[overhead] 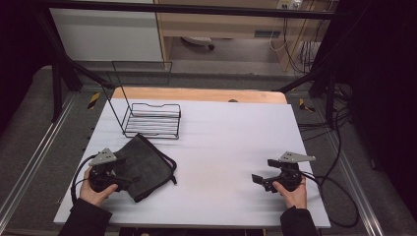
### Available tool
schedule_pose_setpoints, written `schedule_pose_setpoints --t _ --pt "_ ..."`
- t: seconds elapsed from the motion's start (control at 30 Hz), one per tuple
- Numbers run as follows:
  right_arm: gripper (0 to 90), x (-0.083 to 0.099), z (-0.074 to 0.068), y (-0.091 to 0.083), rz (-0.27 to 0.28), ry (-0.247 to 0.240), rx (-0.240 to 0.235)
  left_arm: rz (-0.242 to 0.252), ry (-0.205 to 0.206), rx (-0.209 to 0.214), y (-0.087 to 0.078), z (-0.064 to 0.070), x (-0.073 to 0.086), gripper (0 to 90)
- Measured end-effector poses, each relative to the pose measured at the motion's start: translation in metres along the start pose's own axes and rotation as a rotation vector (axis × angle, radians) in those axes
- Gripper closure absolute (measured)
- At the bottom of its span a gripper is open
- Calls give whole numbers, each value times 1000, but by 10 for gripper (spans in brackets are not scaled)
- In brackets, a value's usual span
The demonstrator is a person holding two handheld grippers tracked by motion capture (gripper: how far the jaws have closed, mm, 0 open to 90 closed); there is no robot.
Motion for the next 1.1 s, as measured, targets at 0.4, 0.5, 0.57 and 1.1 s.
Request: schedule_pose_setpoints --t 0.4,0.5,0.57,1.1 --pt "5 0 0 -1 -1 6 3 -12 5 -9 0 7 -5 48" --pt "5 0 0 0 -3 10 4 -22 6 -10 2 10 -7 59" --pt "6 0 0 0 -3 2 5 -29 7 -4 3 14 -9 74" --pt "10 0 0 0 -2 5 15 -129 78 24 32 60 -29 419"
Point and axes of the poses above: each handheld gripper's, and its own axes: y roughly forward along the jaws, x roughly out of its underside, z roughly to its right, the point moved 10 cm from there along y, roughly forward along the jaws, and after that the axes turned 15 degrees about -z, right-handed, at the moved point
